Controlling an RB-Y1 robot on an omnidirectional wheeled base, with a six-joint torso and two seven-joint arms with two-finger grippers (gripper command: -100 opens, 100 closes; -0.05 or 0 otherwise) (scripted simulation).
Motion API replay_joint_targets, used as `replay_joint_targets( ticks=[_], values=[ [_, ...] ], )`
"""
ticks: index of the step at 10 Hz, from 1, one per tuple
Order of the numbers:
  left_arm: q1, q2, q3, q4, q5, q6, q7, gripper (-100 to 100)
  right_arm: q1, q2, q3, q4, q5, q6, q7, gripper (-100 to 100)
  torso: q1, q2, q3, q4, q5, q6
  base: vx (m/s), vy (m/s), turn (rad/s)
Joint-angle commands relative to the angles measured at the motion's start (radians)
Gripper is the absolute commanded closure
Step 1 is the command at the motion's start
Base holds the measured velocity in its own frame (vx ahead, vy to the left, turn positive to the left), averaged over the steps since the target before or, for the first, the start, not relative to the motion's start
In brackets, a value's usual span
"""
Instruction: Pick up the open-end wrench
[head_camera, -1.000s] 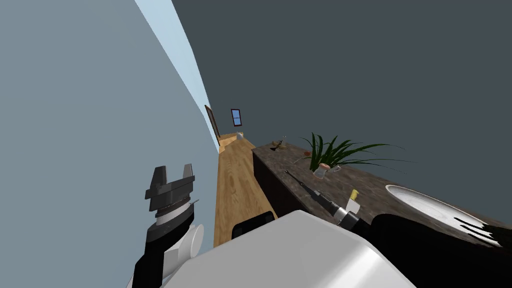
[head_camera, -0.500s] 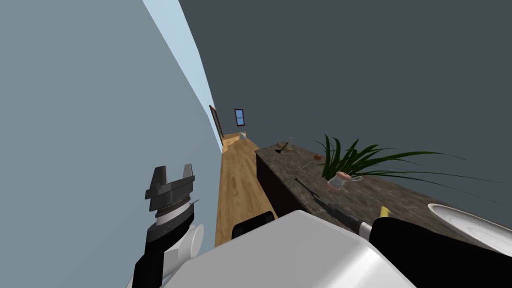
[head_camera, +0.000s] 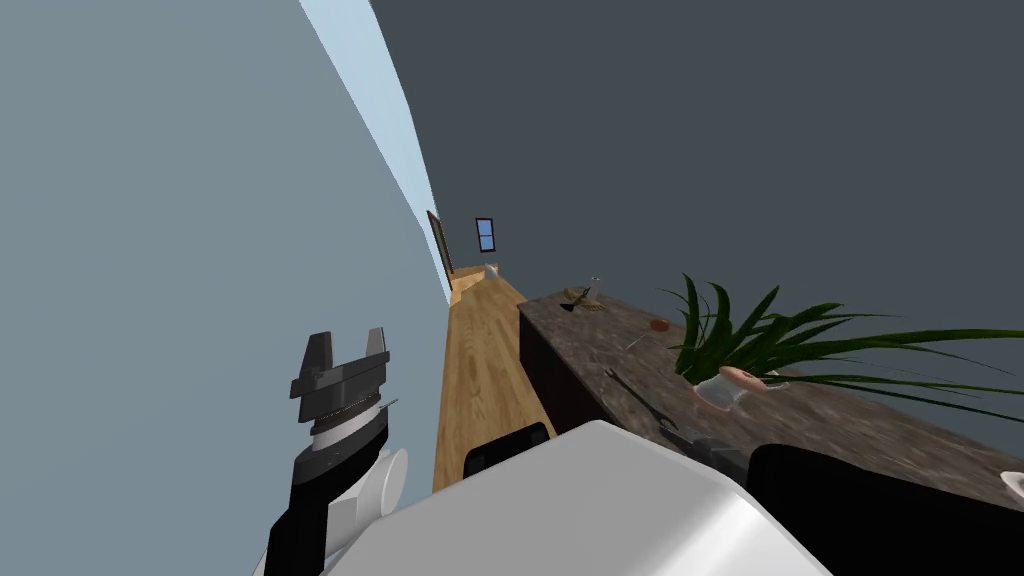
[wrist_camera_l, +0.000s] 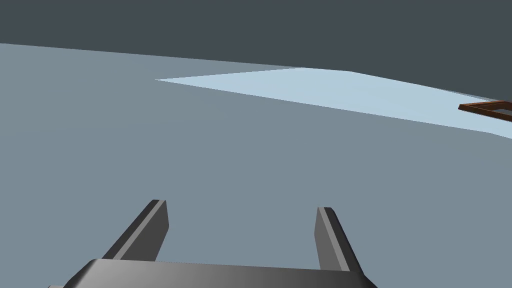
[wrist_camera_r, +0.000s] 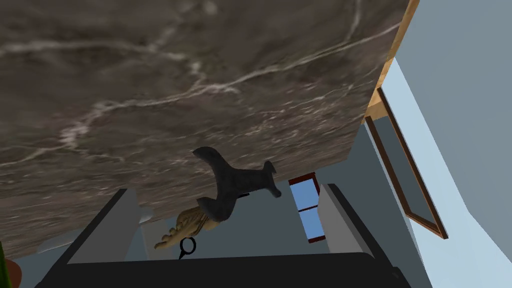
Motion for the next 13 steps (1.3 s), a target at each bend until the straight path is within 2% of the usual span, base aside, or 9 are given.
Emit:
replay_joint_targets(
  ticks=[1, 2, 4, 5, 8, 9, 10, 11, 13],
  values=[
    [0.0, 0.0, 0.0, 0.0, 0.0, 0.0, 0.0, 0, 0.047, -0.05, -0.011, 0.05, 0.043, -0.005, -0.005, -100, 0.0, 0.0, 0.0, 0.0, 0.0, 0.0, 0.201, 0.044, 0.16],
    [0.0, 0.0, 0.0, 0.0, 0.0, 0.0, 0.0, 0, 0.047, -0.058, -0.011, 0.054, 0.043, -0.005, -0.005, -100, 0.0, -0.003, -0.002, -0.001, 0.0, 0.0, 0.146, 0.024, 0.05],
    [0.0, 0.0, 0.0, 0.0, 0.0, 0.0, 0.0, 0, 0.112, -0.116, -0.019, 0.107, 0.1, -0.012, -0.009, -100, -0.001, 0.0, 0.0, 0.0, 0.0, 0.0, 0.171, 0.028, 0.11],
    [0.0, 0.0, 0.0, 0.0, 0.0, 0.0, 0.0, 0, 0.118, -0.124, -0.019, 0.107, 0.1, -0.012, -0.009, -100, 0.0, -0.004, -0.002, -0.001, 0.0, 0.0, 0.151, 0.038, 0.047],
    [0.0, 0.0, 0.0, 0.0, 0.0, 0.0, 0.0, 0, 0.209, -0.214, -0.011, 0.18, 0.184, -0.022, -0.017, -100, 0.001, -0.002, -0.001, 0.0, 0.0, 0.0, 0.175, 0.048, 0.105],
    [0.0, 0.0, 0.0, 0.0, 0.0, 0.0, 0.0, 0, 0.211, -0.214, -0.011, 0.18, 0.184, -0.022, -0.017, -100, 0.002, -0.005, -0.003, -0.001, 0.0, 0.0, 0.178, 0.041, 0.029],
    [0.0, 0.0, 0.0, 0.0, 0.0, 0.0, 0.0, 0, 0.239, -0.242, -0.005, 0.202, 0.211, -0.025, -0.02, -100, 0.002, -0.003, -0.002, -0.001, 0.0, 0.0, 0.158, 0.042, 0.066],
    [0.0, 0.0, 0.0, 0.0, 0.0, 0.0, 0.0, 0, 0.239, -0.242, -0.005, 0.202, 0.211, -0.025, -0.02, -100, 0.001, -0.002, -0.001, 0.0, 0.0, 0.0, 0.107, 0.039, 0.038],
    [0.0, 0.0, 0.0, 0.0, 0.0, 0.0, 0.0, 0, 0.287, -0.293, 0.014, 0.242, 0.261, -0.031, -0.026, -100, 0.002, 0.001, 0.001, 0.0, 0.0, 0.0, 0.139, 0.044, 0.071]
  ],
)
